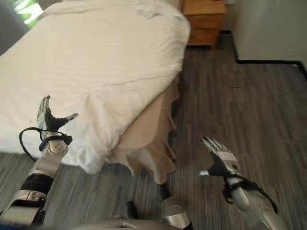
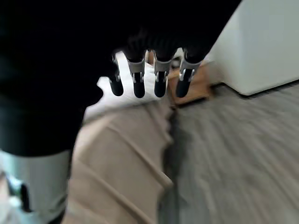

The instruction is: Making the bed.

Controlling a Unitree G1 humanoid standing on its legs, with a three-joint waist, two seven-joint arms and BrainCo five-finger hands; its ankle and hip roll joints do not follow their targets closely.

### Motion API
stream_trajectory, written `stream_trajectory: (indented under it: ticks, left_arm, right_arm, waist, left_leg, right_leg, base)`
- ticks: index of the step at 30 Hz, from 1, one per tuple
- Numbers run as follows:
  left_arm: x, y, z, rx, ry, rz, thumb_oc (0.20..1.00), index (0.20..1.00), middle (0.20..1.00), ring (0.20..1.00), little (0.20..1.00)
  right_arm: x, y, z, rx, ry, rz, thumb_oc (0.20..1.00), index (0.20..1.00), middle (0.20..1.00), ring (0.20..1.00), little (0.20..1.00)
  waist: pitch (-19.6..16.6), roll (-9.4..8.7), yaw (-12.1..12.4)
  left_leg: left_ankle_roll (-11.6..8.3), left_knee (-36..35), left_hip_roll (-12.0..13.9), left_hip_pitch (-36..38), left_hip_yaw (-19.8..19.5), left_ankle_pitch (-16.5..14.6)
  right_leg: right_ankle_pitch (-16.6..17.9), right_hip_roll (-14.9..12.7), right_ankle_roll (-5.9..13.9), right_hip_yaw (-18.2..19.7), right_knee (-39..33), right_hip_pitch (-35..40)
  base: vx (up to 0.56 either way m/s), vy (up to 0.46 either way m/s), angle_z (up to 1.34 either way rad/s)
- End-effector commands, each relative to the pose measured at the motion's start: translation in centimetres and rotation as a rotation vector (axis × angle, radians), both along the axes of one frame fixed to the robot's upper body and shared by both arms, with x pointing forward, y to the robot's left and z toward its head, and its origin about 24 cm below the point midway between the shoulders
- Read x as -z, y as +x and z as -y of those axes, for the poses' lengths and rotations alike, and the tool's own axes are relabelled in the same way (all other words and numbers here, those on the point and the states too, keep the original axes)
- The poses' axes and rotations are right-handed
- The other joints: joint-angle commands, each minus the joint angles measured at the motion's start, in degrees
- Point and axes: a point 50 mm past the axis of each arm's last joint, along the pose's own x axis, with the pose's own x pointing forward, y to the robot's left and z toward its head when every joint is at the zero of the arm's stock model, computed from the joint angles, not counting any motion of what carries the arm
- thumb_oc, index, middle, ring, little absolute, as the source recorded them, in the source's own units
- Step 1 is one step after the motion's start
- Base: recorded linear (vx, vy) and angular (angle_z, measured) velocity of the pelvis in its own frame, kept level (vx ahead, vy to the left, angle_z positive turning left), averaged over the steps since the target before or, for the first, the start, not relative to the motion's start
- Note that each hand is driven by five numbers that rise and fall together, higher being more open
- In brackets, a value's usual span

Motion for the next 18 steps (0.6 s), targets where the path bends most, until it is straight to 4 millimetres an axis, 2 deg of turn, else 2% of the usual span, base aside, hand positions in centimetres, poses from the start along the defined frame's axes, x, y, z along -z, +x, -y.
stream_trajectory:
  ticks: [1, 2, 3, 4, 5, 6, 7, 11, 13, 18]
  left_arm:
    - [-3.1, -0.6, -4.9, -0.154, 0.181, 0.001, 1.0, 1.0, 1.0, 1.0, 1.0]
    - [-3.5, -0.7, -5.7, -0.184, 0.204, -0.011, 1.0, 1.0, 1.0, 1.0, 1.0]
    - [-3.5, -0.6, -5.7, -0.183, 0.205, -0.01, 1.0, 1.0, 1.0, 1.0, 1.0]
    - [-4.1, -0.9, -7.2, -0.243, 0.227, -0.035, 1.0, 1.0, 1.0, 1.0, 1.0]
    - [-4.6, -0.9, -7.8, -0.258, 0.25, -0.047, 1.0, 1.0, 1.0, 1.0, 1.0]
    - [-5.2, -0.9, -8.5, -0.277, 0.279, -0.062, 1.0, 1.0, 1.0, 1.0, 1.0]
    - [-6.7, -0.8, -9.5, -0.307, 0.334, -0.079, 1.0, 1.0, 1.0, 1.0, 1.0]
    - [-8.2, -0.7, -10.7, -0.342, 0.377, -0.107, 1.0, 1.0, 1.0, 1.0, 1.0]
    - [-9.0, -1.3, -12.2, -0.391, 0.4, -0.189, 1.0, 1.0, 1.0, 1.0, 1.0]
    - [-9.2, -0.7, -12.3, -0.391, 0.353, -0.236, 1.0, 1.0, 1.0, 1.0, 1.0]
  right_arm:
    - [-0.5, 0.1, -0.6, -0.058, -0.041, 0.07, 1.0, 1.0, 1.0, 1.0, 1.0]
    - [-0.4, -0.1, -0.5, -0.059, -0.049, 0.068, 1.0, 1.0, 1.0, 1.0, 1.0]
    - [-0.4, -0.1, -0.5, -0.058, -0.048, 0.069, 1.0, 1.0, 1.0, 1.0, 1.0]
    - [-0.1, -0.4, -0.5, -0.062, -0.053, 0.056, 1.0, 1.0, 1.0, 1.0, 1.0]
    - [0.0, -0.5, -0.5, -0.065, -0.057, 0.053, 1.0, 1.0, 1.0, 1.0, 1.0]
    - [0.1, -0.6, -0.5, -0.064, -0.056, 0.048, 1.0, 1.0, 1.0, 1.0, 1.0]
    - [0.3, -0.6, -0.5, -0.058, -0.051, 0.05, 1.0, 1.0, 1.0, 1.0, 1.0]
    - [0.7, -0.2, -0.8, -0.059, -0.034, 0.051, 1.0, 1.0, 1.0, 1.0, 1.0]
    - [0.7, 0.4, -1.0, -0.054, -0.021, 0.067, 1.0, 1.0, 1.0, 1.0, 1.0]
    - [0.8, 1.3, -2.3, -0.047, 0.046, 0.117, 1.0, 1.0, 1.0, 1.0, 1.0]
  waist:
    - [-2.79, -1.96, 0.09]
    - [-2.72, -1.98, -0.07]
    - [-2.81, -1.99, 0.04]
    - [-2.43, -2.06, -0.28]
    - [-2.26, -2.24, -0.41]
    - [-2.21, -2.31, -0.45]
    - [-1.89, -2.4, -0.29]
    - [-1.27, -2.77, -0.37]
    - [0.54, -3.02, -0.67]
    - [3.43, -3.33, -1.23]
  left_leg:
    - [0.46, 0.82, -0.73, 1.7, 1.38, -4.89]
    - [0.46, 0.82, -0.75, 1.13, 1.91, -4.95]
    - [0.46, 0.82, -0.75, 1.01, 1.96, -4.94]
    - [0.6, 0.82, -0.85, -0.31, 2.45, -4.92]
    - [0.66, 0.82, -0.84, -1.33, 2.6, -4.78]
    - [0.71, 0.82, -0.89, -2.43, 2.74, -4.67]
    - [0.75, 0.82, -0.97, -4.72, 2.81, -4.26]
    - [0.84, 0.82, -1.06, -7.36, 2.55, -3.46]
    - [0.88, 0.82, -1.13, -10.42, 2.53, -2.5]
    - [0.7, 0.82, -0.77, -16.13, 2.78, -0.9]
  right_leg:
    - [-7.78, -3.3, 4.66, 0.85, 0.74, 3.22]
    - [-7.41, -3.25, 4.91, 1.23, 0.74, 2.19]
    - [-7.38, -3.24, 4.91, 1.28, 0.74, 2.05]
    - [-6.56, -3.25, 5.45, 1.8, 0.74, 0.06]
    - [-6.12, -3.29, 5.6, 1.99, 0.74, -1.06]
    - [-5.76, -3.28, 5.77, 2.25, 0.74, -2.29]
    - [-5.18, -3.35, 6.11, 2.44, 0.74, -4.49]
    - [-4.3, -3.21, 6.27, 2.7, 0.74, -7.23]
    - [-3.27, -3.17, 6.31, 3.06, 0.74, -10.41]
    - [-2.09, -3.06, 6.59, 3.02, 0.74, -16.01]
  base:
    - [-0.02, 0.083, -0.49]
    - [-0.02, 0.085, -0.46]
    - [-0.05, 0.041, -0.42]
    - [-0.06, 0.021, -0.18]
    - [-0.08, 0.036, -0.11]
    - [-0.1, 0.011, -0.13]
    - [-0.06, 0.016, -0.11]
    - [-0.02, -0.007, -0.04]
    - [-0.05, -0.015, 0.02]
    - [-0.07, -0.013, -0.11]
